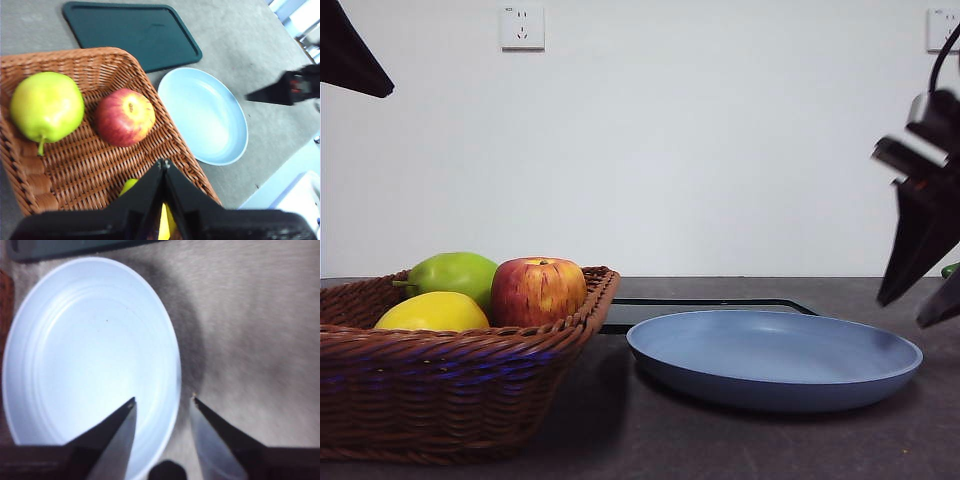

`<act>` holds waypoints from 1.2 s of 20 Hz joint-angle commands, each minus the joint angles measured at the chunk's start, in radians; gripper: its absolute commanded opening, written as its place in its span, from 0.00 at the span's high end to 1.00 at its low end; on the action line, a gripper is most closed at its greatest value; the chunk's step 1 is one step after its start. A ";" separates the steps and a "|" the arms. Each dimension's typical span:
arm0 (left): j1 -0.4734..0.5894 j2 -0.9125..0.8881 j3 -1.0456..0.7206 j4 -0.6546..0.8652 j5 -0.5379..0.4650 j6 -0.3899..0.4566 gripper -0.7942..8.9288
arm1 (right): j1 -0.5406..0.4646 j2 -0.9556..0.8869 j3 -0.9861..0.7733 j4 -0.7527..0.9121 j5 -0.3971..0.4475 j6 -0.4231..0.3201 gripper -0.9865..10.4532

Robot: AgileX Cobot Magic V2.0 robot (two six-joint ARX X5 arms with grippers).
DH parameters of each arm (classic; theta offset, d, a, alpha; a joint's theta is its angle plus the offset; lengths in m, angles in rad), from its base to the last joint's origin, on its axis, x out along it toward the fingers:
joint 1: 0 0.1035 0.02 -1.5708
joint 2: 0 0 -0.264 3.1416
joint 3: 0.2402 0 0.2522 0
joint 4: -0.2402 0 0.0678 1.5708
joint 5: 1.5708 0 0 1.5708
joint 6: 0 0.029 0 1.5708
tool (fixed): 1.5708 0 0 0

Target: Take the lemon from the basket,put the lemon in the plate,hand out the plate

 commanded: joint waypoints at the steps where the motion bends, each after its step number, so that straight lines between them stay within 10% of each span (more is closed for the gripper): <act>1: -0.011 0.006 0.014 0.002 0.002 0.011 0.91 | 0.018 0.058 0.017 0.047 0.007 0.000 0.73; 14: -0.018 0.006 0.014 -0.011 0.006 0.010 0.90 | 0.027 0.150 0.017 0.098 0.049 0.019 0.91; 20: -0.025 0.006 0.014 -0.064 0.051 -0.053 0.50 | 0.025 0.018 0.019 0.043 0.049 0.043 0.91; 24: -0.063 0.006 0.014 -0.160 0.043 -0.085 0.48 | 0.024 -0.113 0.019 -0.018 0.050 0.043 0.91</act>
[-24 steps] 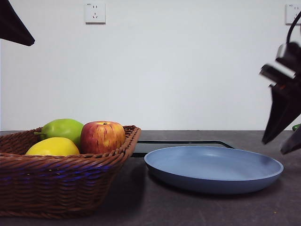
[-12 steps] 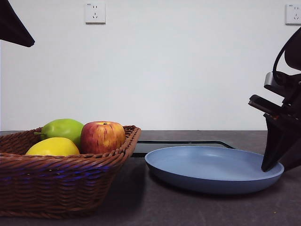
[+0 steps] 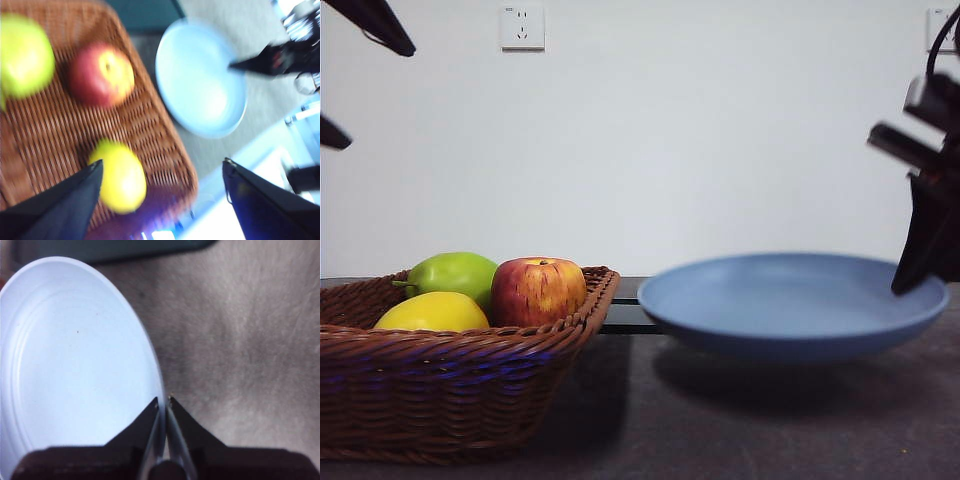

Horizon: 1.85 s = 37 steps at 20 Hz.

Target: Take the lemon from the basket,put the lemon in the plate,hand out the plate

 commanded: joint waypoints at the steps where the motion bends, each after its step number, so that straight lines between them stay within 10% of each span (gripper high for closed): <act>1: -0.042 0.006 0.014 -0.025 -0.058 -0.056 0.48 | 0.000 -0.058 0.018 -0.012 -0.003 0.010 0.91; 12: -0.314 0.259 0.014 0.035 -0.401 -0.193 0.48 | 0.000 -0.240 0.037 -0.128 0.000 0.040 0.91; 28: -0.376 0.557 0.014 0.174 -0.468 -0.187 0.48 | 0.000 -0.240 0.037 -0.151 0.000 0.040 0.91; 37: -0.377 0.557 0.017 0.198 -0.399 -0.185 0.71 | 0.000 -0.239 0.037 -0.145 0.016 0.040 0.91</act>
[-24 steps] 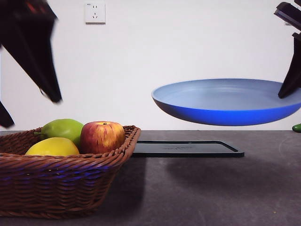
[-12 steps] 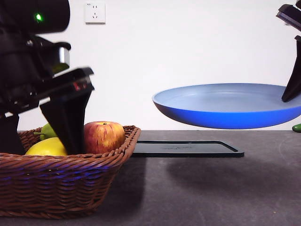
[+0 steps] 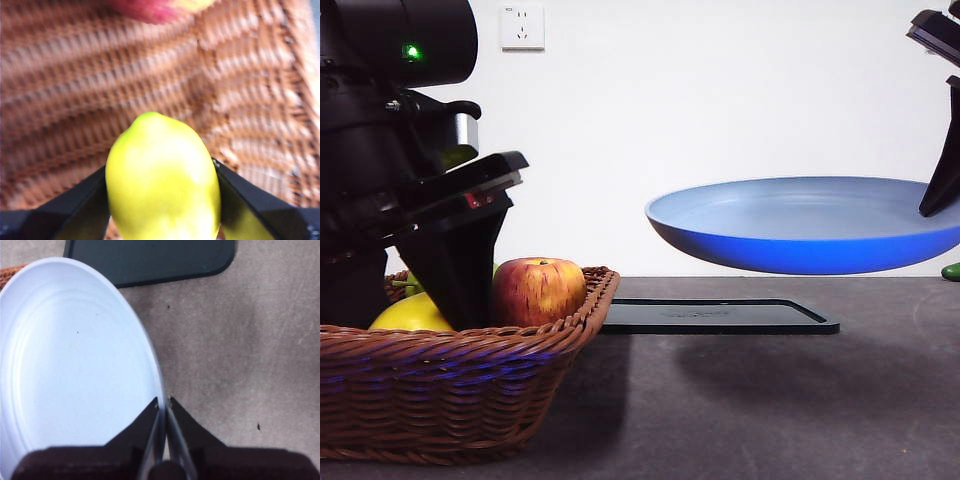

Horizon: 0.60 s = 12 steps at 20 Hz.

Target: Take the lemon from the basket,put the lemon in the plate,hand out the plate

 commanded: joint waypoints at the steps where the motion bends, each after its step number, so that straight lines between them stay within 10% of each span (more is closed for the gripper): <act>1: -0.010 0.014 0.025 0.010 0.047 0.012 0.71 | 0.001 0.005 0.020 0.016 0.039 0.010 0.91; 12: -0.084 0.014 0.444 0.016 0.255 0.090 0.71 | 0.027 0.045 0.020 0.032 0.011 0.034 0.91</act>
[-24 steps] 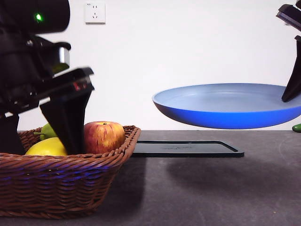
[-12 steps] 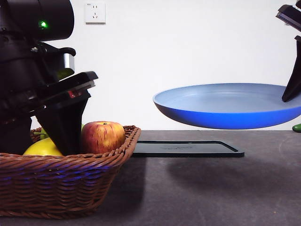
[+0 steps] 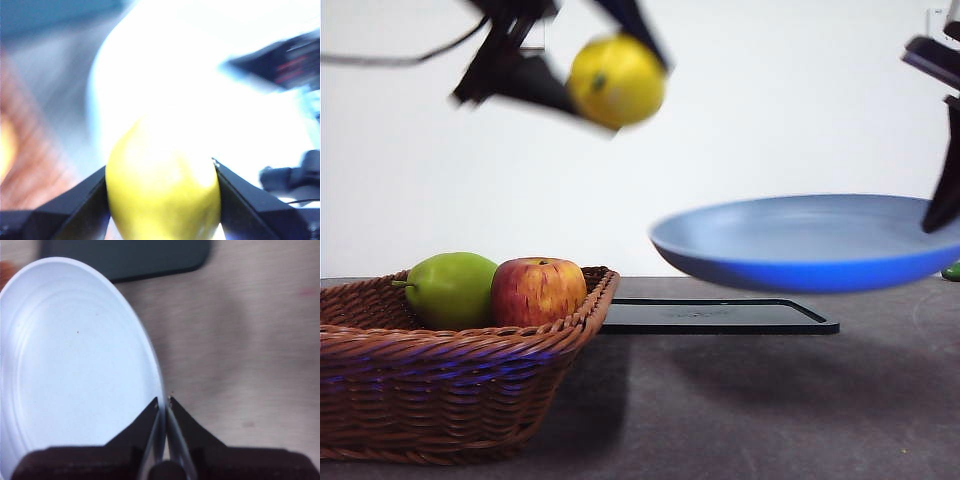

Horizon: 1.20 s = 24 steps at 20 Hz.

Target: Take the lemon from the basket,put the lemon in the plate,hand out the plate

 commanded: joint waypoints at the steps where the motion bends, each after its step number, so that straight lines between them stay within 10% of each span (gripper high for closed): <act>1: -0.065 0.010 0.048 0.025 -0.084 0.074 0.71 | 0.023 0.008 0.021 0.024 -0.029 0.029 0.91; 8: -0.252 0.064 0.048 0.026 -0.381 0.177 0.71 | 0.115 0.008 0.032 0.025 -0.145 0.082 0.91; 24: -0.303 0.163 0.115 -0.040 -0.408 0.212 0.51 | 0.134 0.010 0.035 0.044 -0.082 0.121 0.91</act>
